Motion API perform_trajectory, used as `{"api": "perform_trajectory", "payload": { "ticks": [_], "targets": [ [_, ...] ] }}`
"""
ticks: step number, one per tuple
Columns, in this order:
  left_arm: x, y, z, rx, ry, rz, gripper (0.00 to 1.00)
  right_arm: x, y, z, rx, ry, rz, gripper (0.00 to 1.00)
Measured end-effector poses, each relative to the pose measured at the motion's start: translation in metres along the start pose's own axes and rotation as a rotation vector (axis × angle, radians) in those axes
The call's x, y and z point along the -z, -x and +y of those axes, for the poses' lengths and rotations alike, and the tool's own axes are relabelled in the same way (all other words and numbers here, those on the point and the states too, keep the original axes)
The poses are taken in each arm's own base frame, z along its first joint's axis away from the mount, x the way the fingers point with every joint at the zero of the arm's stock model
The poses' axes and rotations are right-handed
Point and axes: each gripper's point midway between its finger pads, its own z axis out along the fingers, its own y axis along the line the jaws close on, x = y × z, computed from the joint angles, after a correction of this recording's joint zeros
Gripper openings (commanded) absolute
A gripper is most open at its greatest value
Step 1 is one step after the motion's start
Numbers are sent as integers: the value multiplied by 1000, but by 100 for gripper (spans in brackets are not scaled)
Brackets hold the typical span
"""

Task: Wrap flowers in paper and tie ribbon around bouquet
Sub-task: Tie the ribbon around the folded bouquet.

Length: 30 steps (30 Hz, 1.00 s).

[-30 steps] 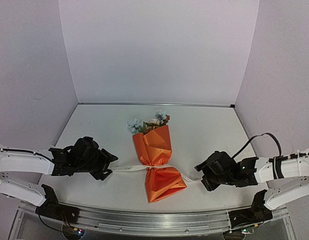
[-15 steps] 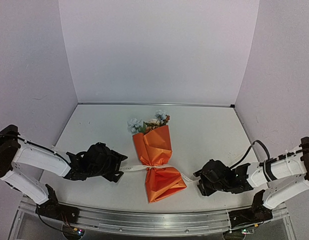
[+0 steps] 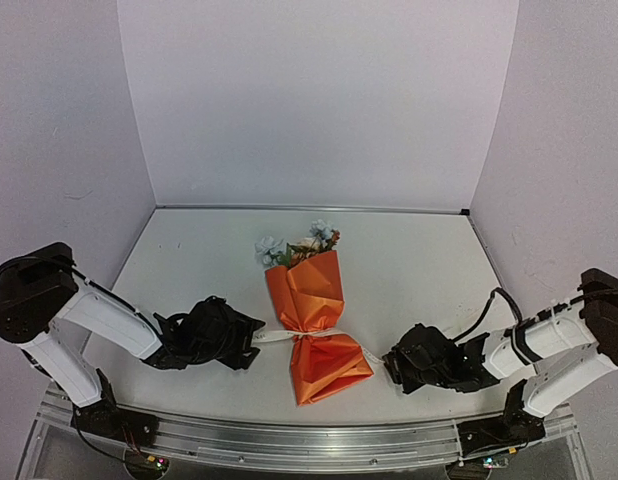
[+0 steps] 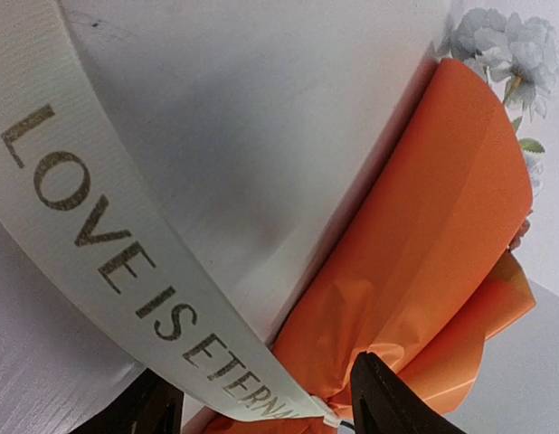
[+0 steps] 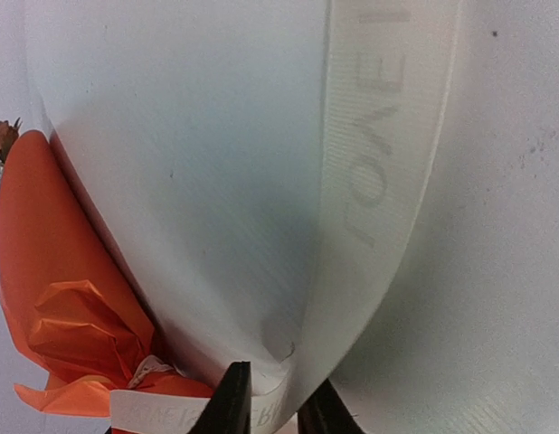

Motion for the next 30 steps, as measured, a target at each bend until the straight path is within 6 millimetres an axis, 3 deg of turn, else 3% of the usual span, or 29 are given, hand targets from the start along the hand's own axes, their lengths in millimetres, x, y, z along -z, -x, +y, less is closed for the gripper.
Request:
{"api": "perform_trajectory", "payload": {
  "ticks": [2, 10, 13, 17, 22, 27, 30],
  "targets": [
    [-1, 2, 0, 3, -9, -7, 50, -1, 2, -2, 3, -1, -5, 0],
    [-3, 31, 9, 33, -3, -66, 9, -4, 23, 6, 63, -10, -66, 0],
    [-3, 49, 9, 39, 1, -95, 0, -4, 29, 20, 122, -5, -95, 0],
    [0, 77, -4, -9, -3, -135, 0, 2, 31, 47, 246, -2, -142, 0],
    [12, 103, -28, -151, 2, -164, 0, 18, 26, 98, 430, 35, -206, 0],
    [28, 112, -55, -270, -45, -113, 0, 28, 17, 101, 545, 39, -192, 0],
    [31, 119, -54, -317, -30, -82, 0, 33, -1, 91, 606, 31, -160, 0]
  ]
}}
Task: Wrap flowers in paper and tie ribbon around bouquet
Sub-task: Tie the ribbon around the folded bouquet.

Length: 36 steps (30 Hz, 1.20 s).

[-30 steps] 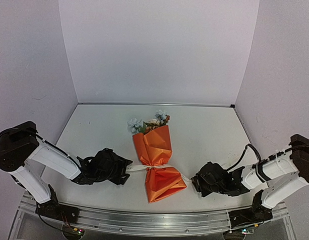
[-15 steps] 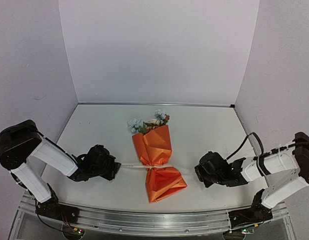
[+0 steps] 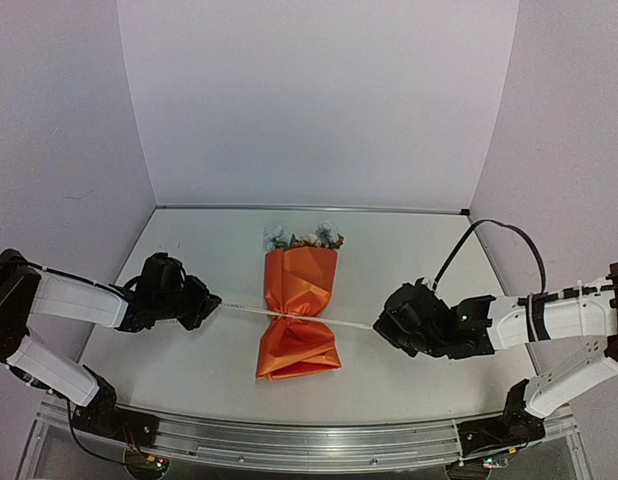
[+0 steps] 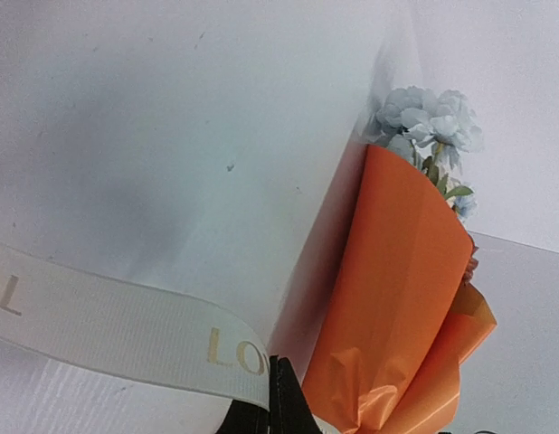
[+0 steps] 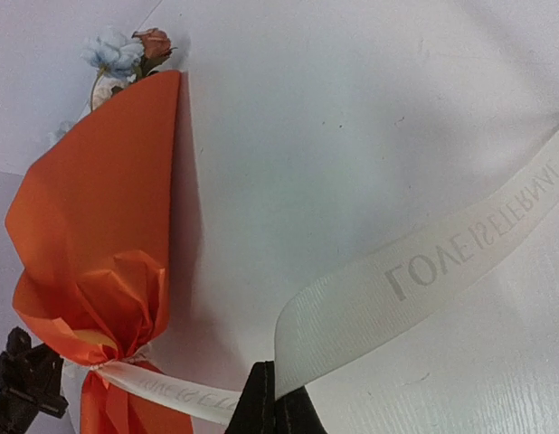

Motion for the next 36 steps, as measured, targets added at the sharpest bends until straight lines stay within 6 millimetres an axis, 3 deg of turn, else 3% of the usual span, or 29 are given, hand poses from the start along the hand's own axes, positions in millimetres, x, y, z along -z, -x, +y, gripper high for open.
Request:
{"api": "perform_trajectory", "payload": {
  "ticks": [5, 9, 14, 21, 26, 31, 33, 36],
  "targets": [
    [4, 9, 20, -17, 34, 49, 0, 10, -39, 3, 78, 11, 57, 0],
    [9, 6, 48, -16, 90, 107, 0, 5, -55, -1, 101, -7, 77, 0],
    [11, 4, 56, -90, 107, 142, 0, -4, -56, -1, 184, -56, 53, 0],
    [15, 13, 71, -210, 192, 139, 0, -17, -49, 25, 320, -89, 9, 0],
    [15, 20, 57, -300, 198, 136, 0, -27, -29, 36, 337, -102, -14, 0],
    [16, 23, 38, -353, 152, 134, 0, -32, -24, 30, 358, -119, 10, 0],
    [18, 19, 32, -371, 132, 138, 0, -31, -24, 27, 380, -121, 31, 10],
    [19, 8, 20, -418, 90, 153, 0, -25, -23, 24, 414, -120, 57, 38]
  ]
}}
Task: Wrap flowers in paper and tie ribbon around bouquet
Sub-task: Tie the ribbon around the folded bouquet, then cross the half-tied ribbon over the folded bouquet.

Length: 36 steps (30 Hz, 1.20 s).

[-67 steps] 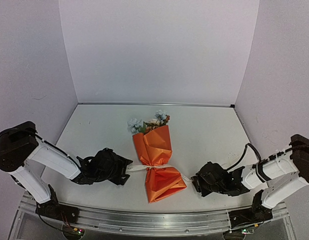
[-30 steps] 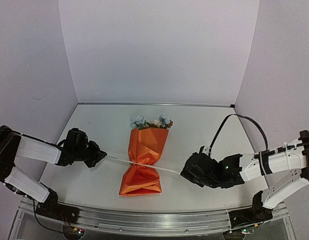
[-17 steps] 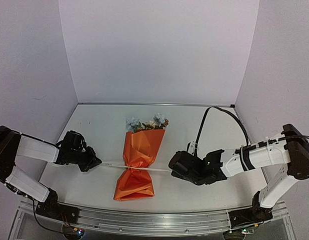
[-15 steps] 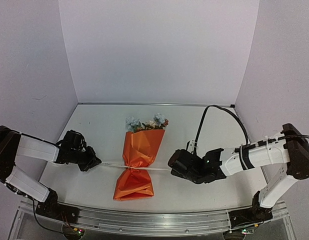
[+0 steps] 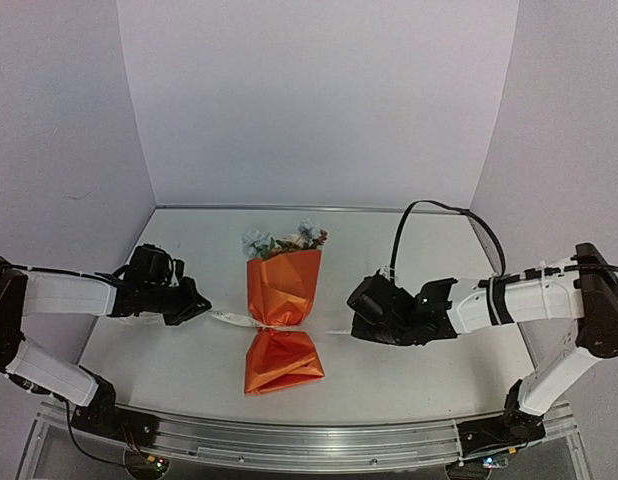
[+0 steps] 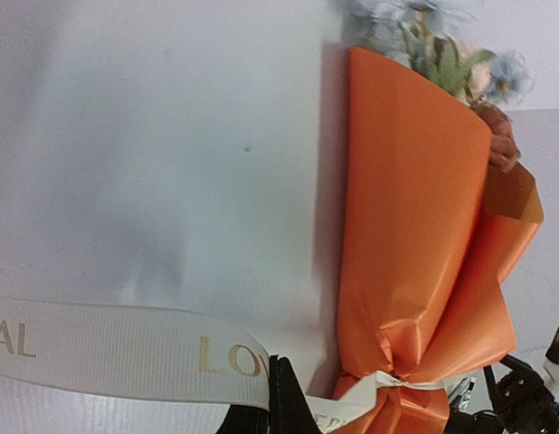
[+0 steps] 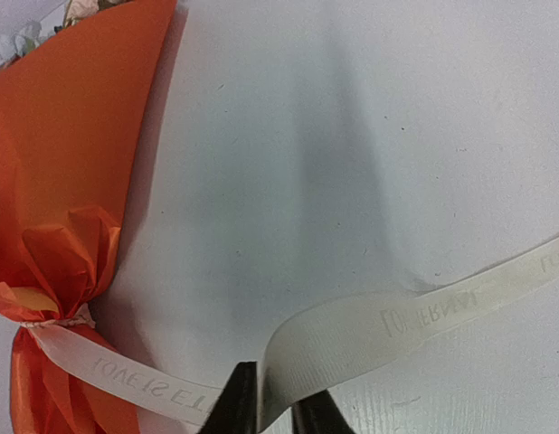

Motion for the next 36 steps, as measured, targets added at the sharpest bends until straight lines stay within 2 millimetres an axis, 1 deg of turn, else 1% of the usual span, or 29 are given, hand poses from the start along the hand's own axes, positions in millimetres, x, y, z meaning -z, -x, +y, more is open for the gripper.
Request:
{"api": "perform_trajectory", "payload": {
  "ticks": [1, 2, 5, 7, 8, 11, 12, 14, 16, 19, 21, 22, 24, 29, 33, 36],
  "targets": [
    [-1, -3, -6, -19, -14, 6, 0, 2, 0, -1, 18, 3, 5, 46],
    [-1, -6, -11, -37, -25, 12, 0, 4, 1, -2, 35, 8, 9, 52],
    [-3, -18, -37, -106, -76, 45, 0, 13, 5, -2, 86, 36, 11, 62],
    [-2, -23, -53, -134, -119, 64, 0, 19, 8, 5, 135, 68, 9, 73],
    [-1, -23, -59, -143, -138, 70, 0, 21, 9, 11, 161, 96, 13, 75],
    [3, -21, -74, -161, -184, 74, 0, 32, 16, 46, 253, 226, 25, 75],
    [4, -20, -78, -164, -197, 75, 0, 37, 19, 62, 287, 271, 30, 75],
    [8, -20, -86, -172, -226, 83, 0, 44, 29, 103, 338, 382, 25, 75],
    [10, -21, -92, -178, -252, 91, 0, 48, 36, 143, 376, 488, 13, 71],
    [13, -21, -100, -182, -282, 101, 0, 47, 36, 187, 431, 608, 28, 68],
    [15, -22, -104, -179, -295, 106, 0, 42, 32, 211, 456, 669, 47, 67],
    [16, -22, -105, -179, -301, 108, 0, 39, 29, 220, 467, 692, 58, 67],
    [18, -22, -108, -177, -311, 111, 0, 33, 20, 231, 488, 729, 87, 65],
    [21, -23, -114, -165, -334, 122, 0, 17, -3, 244, 514, 776, 167, 60],
    [22, -24, -115, -162, -341, 131, 0, 7, -13, 250, 521, 785, 197, 59],
    [23, -26, -116, -158, -349, 144, 0, 2, -14, 254, 520, 785, 199, 58]
  ]
}}
